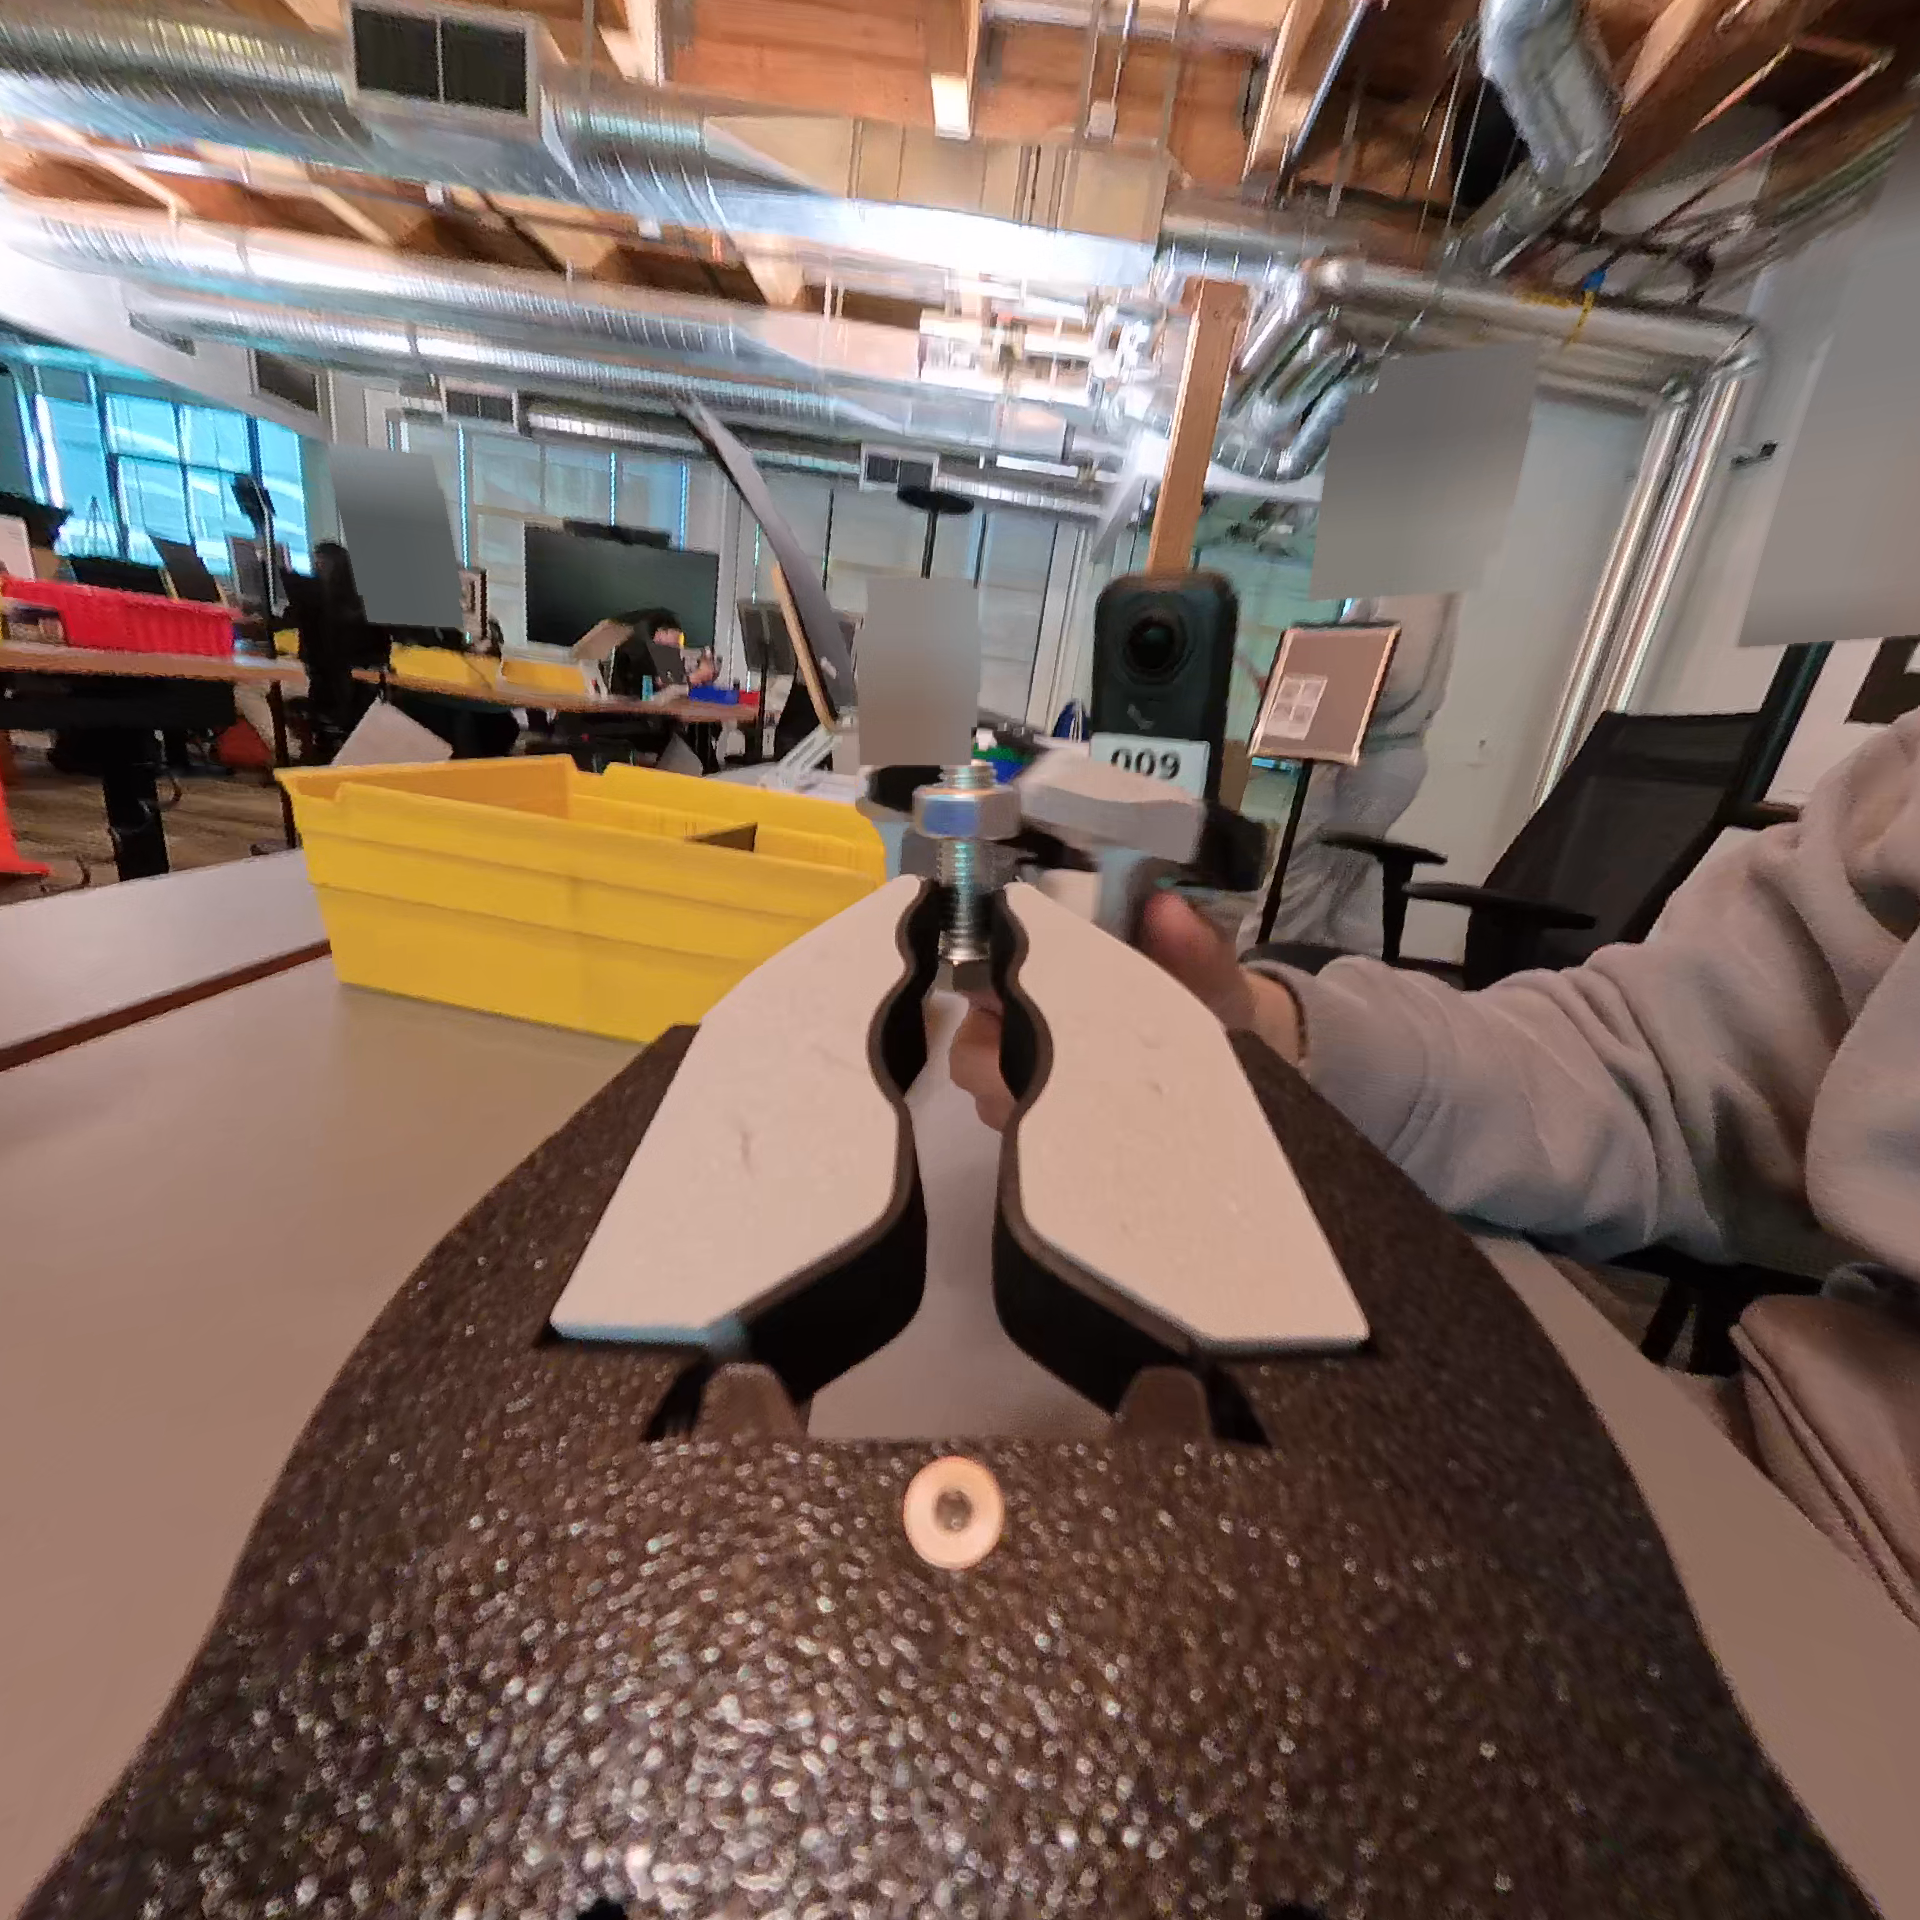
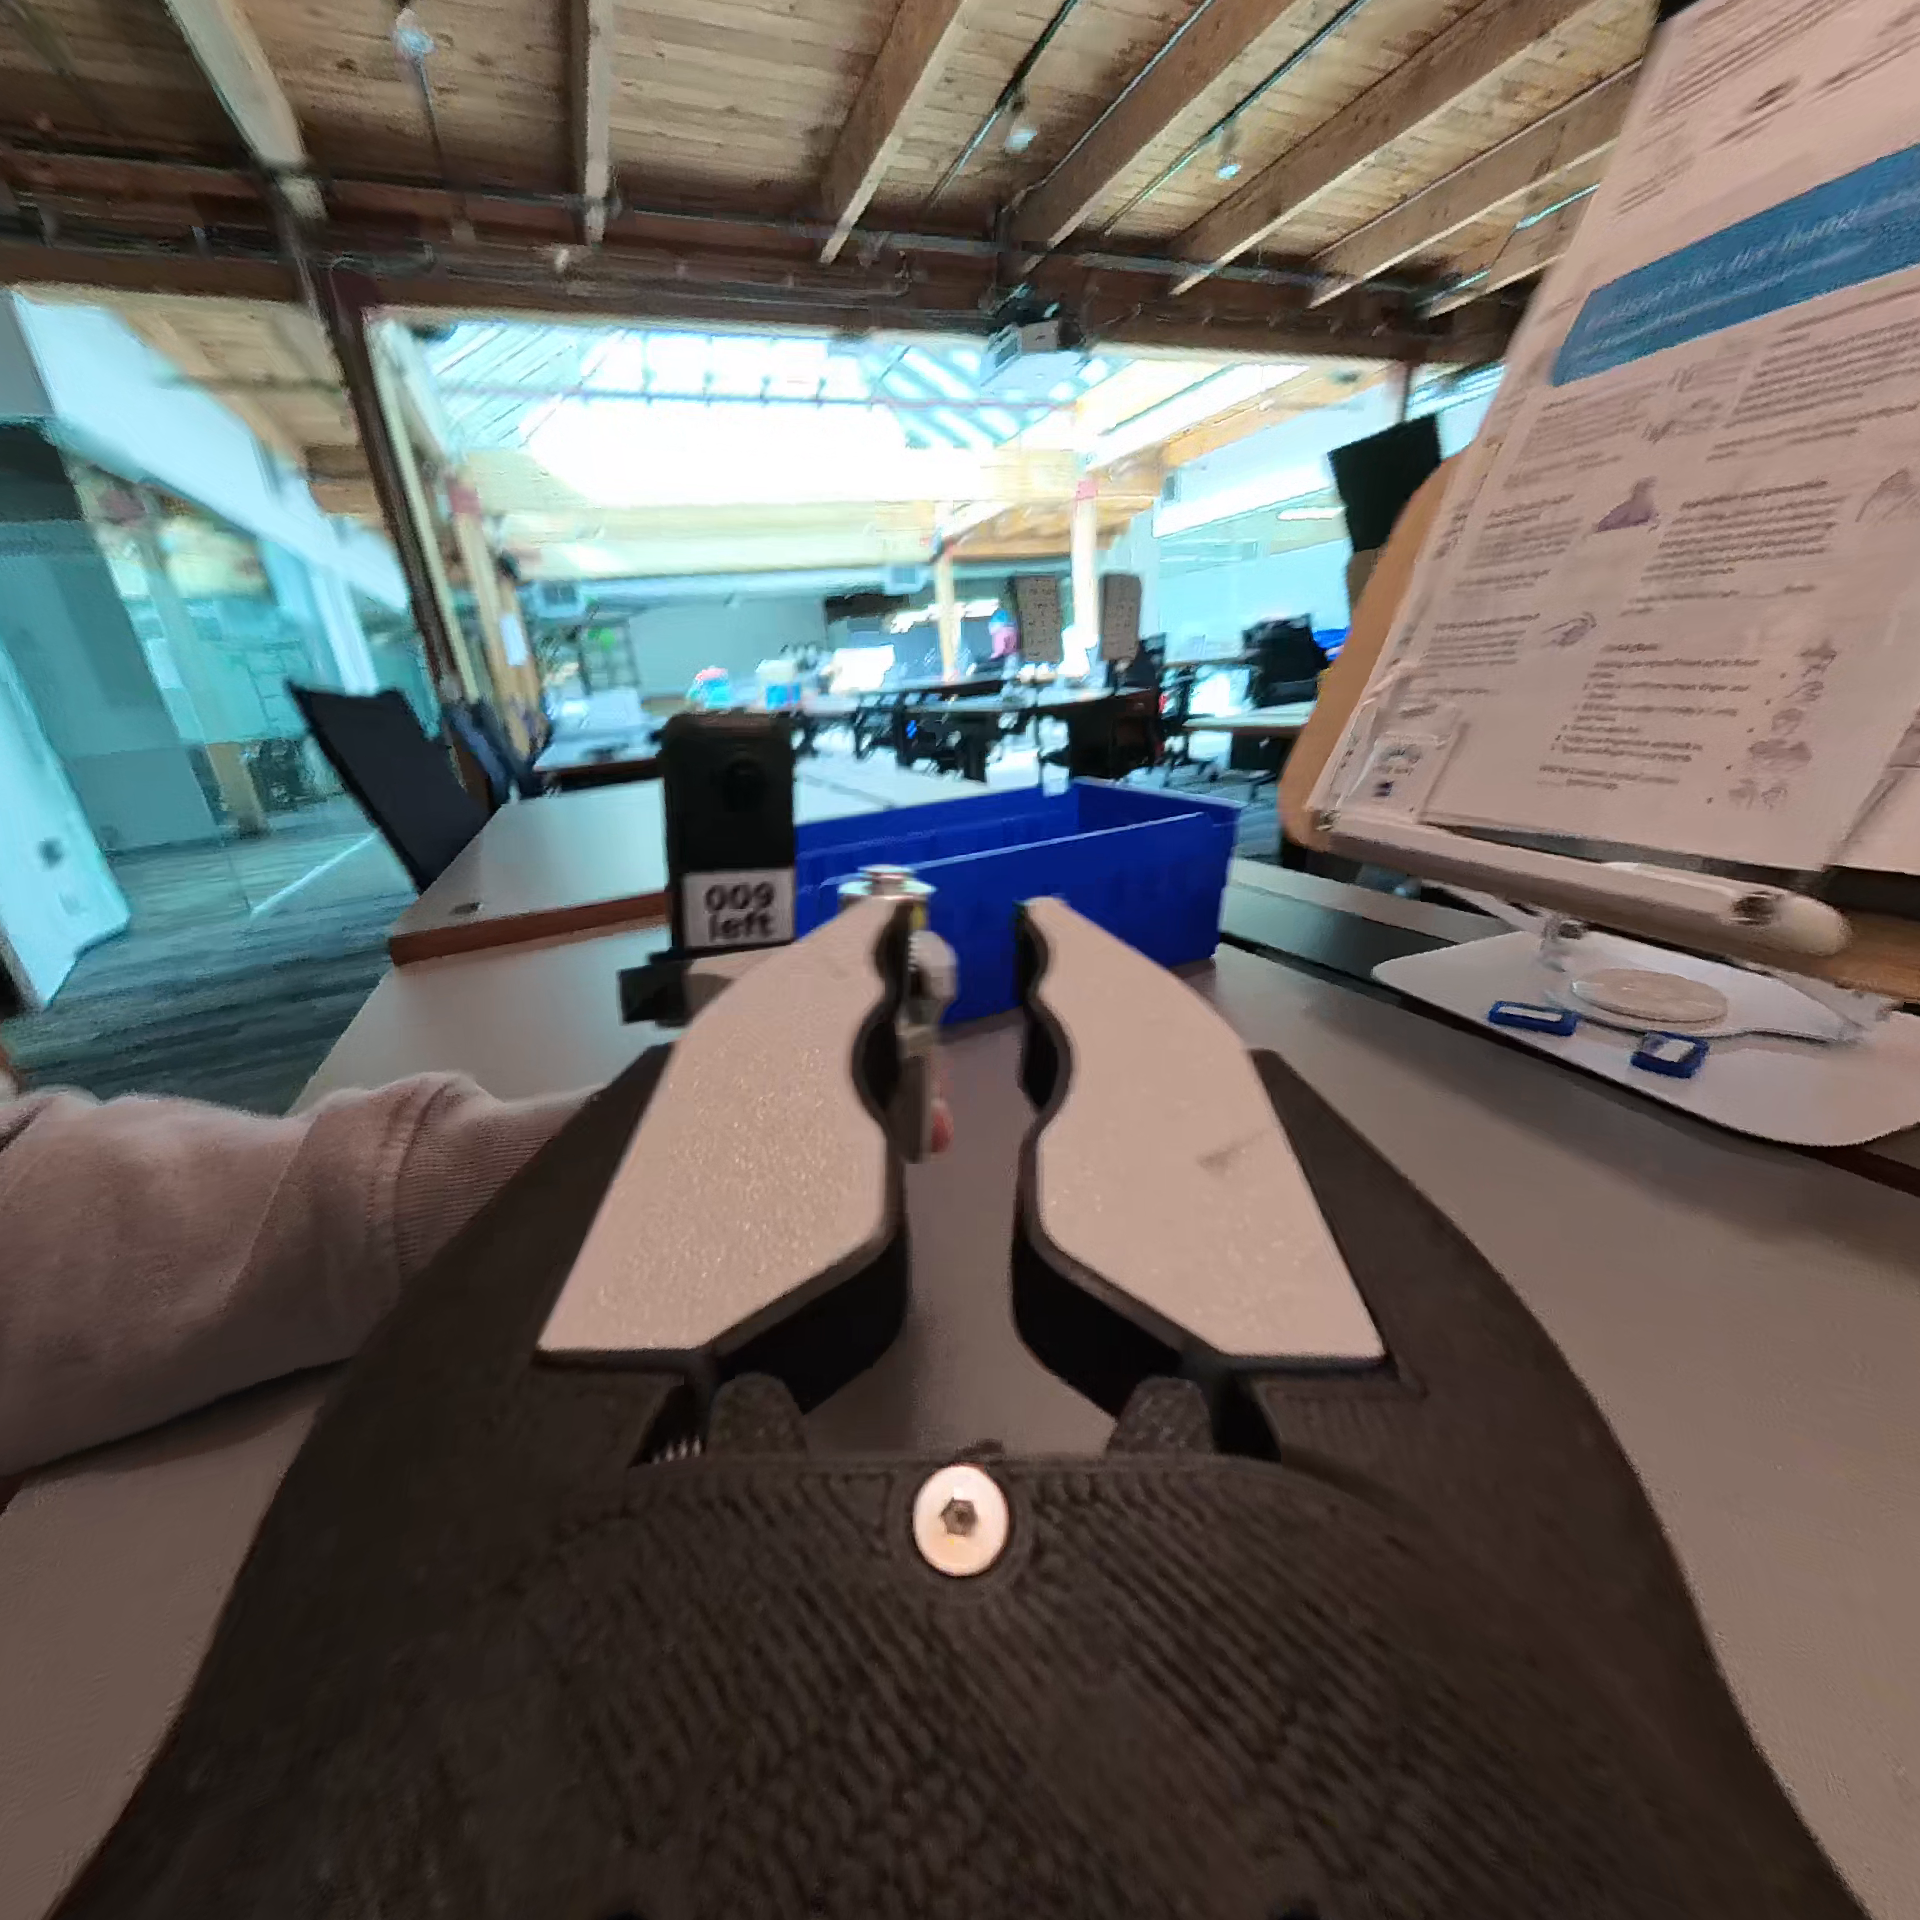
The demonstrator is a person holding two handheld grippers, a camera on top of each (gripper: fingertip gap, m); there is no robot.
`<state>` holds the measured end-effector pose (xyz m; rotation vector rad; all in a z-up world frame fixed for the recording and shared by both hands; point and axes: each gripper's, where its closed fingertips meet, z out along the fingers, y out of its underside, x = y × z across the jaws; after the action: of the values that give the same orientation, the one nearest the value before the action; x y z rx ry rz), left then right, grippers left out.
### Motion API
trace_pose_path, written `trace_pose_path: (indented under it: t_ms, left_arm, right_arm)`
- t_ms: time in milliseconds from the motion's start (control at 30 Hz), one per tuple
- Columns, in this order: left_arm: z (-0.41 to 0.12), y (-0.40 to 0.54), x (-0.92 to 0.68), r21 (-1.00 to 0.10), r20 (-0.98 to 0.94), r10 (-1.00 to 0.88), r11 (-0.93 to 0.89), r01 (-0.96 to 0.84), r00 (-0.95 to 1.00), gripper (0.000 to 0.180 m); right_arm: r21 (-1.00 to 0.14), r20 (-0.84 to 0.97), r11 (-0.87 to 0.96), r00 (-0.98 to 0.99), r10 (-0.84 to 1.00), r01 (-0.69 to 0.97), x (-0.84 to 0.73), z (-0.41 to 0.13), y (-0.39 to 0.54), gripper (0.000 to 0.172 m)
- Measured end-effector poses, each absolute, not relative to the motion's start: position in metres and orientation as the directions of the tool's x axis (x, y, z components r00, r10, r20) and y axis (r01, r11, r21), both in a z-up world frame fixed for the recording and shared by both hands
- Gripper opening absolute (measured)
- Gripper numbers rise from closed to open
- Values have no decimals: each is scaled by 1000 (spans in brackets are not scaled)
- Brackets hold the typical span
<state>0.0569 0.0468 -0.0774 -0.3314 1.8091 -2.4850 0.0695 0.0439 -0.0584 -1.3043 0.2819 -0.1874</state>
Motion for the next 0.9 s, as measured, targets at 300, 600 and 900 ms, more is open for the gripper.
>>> trace_pose_path:
  t_ms: [300,600,900]
  left_arm:
    - [-73,43,55,-961,101,-214,-276,-39,-972,9]
    - [-72,44,58,-957,110,-240,-288,-37,-965,8]
    - [-77,37,57,-965,102,-243,-261,-36,-965,8]
  right_arm:
    - [-963,-51,269,963,-264,23,55,-45,47,34]
    - [-960,-126,277,936,-329,-31,75,-52,38,33]
    - [-972,-54,234,956,-289,16,59,-52,51,43]
